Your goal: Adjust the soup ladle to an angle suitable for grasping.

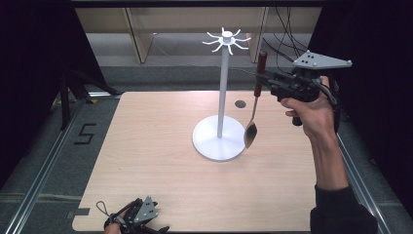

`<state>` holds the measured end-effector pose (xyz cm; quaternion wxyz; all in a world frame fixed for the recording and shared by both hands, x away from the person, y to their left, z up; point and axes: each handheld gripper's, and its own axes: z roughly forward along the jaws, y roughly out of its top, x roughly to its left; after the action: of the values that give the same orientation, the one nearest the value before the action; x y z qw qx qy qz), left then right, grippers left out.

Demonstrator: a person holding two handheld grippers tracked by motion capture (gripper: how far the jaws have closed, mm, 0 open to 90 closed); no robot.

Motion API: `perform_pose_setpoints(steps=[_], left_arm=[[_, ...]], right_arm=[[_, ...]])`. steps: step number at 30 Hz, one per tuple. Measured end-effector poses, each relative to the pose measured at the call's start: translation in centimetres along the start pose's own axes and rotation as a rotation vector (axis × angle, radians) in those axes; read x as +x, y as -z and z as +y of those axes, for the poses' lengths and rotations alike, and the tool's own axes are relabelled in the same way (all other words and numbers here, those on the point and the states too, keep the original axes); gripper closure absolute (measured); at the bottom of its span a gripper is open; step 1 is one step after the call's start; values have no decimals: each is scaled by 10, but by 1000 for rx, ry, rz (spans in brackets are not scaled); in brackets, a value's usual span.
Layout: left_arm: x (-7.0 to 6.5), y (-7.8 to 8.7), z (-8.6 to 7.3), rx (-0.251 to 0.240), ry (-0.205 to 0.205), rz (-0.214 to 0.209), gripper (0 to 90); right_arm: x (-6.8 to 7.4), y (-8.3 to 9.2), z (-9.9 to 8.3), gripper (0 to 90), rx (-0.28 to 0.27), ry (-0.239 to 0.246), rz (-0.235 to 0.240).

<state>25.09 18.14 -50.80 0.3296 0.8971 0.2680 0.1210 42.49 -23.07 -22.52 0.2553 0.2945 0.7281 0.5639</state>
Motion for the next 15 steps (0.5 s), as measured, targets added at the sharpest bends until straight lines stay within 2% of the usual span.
perform_pose_setpoints(steps=[5, 9, 15], left_arm=[[0, 0, 0, -2, 2, -14, 159], [0, 0, 0, 1, -1, -2, 158], [0, 0, 0, -1, 2, -14, 158]], right_arm=[[2, -6, 9, 739, 3, -4, 2], [3, -12, 17, 739, -1, 35, -26], [3, -20, 21, 738, 22, 30, -28]])
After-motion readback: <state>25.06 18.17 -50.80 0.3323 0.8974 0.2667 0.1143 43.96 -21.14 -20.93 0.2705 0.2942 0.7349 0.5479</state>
